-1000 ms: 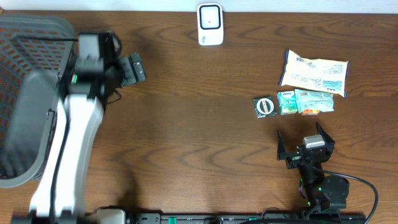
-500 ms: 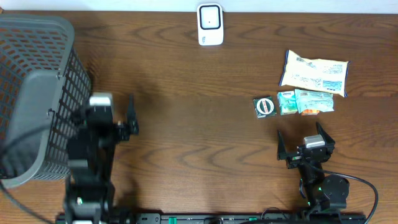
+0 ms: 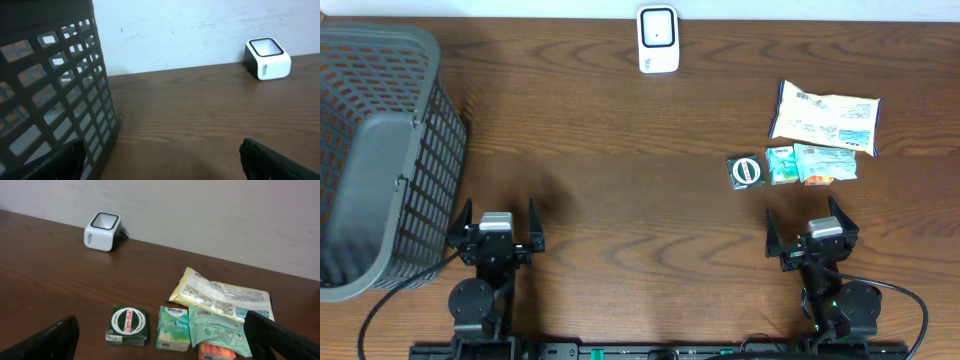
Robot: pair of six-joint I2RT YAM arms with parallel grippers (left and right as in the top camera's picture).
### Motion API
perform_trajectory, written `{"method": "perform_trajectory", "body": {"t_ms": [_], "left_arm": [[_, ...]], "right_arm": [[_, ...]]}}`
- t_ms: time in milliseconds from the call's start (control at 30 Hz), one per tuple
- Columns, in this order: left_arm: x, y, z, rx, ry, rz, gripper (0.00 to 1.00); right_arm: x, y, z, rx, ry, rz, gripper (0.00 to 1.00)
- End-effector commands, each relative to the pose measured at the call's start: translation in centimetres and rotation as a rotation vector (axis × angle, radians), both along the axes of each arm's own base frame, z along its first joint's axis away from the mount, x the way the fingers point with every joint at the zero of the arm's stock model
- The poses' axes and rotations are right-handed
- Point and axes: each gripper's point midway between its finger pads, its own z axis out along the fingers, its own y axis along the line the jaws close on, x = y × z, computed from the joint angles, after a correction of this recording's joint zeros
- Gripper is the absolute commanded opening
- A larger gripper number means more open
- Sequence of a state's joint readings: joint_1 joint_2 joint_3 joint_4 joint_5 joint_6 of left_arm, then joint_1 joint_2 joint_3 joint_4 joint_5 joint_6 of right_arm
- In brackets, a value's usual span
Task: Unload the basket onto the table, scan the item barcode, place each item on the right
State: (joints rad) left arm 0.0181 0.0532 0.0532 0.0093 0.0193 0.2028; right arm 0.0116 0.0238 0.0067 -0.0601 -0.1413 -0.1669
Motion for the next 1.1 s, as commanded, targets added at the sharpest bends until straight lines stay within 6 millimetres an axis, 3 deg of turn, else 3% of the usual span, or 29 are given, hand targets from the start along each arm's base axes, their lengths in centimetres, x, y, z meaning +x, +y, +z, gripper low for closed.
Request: {"method": "perform_trajectory", "body": {"t_ms": [0,300,1067], "left_arm": [[-0.2,0.4,0.1,0.042,-0.017,0.016,0.98],[-0.6,0.3,-3.3,0.034,0.113,0.013,0.98],[-0.6,0.3,-3.4,0.034,0.119,0.013,0.98]], "right_arm": [[-0.1,0.2,0.0,-0.003,-0.003,0.009,0.99],[-0.1,0.2,0.0,-0.003,-0.003,0.008,0.99],[-0.1,0.2,0.0,-0.003,-0.003,0.009,0.99]]}}
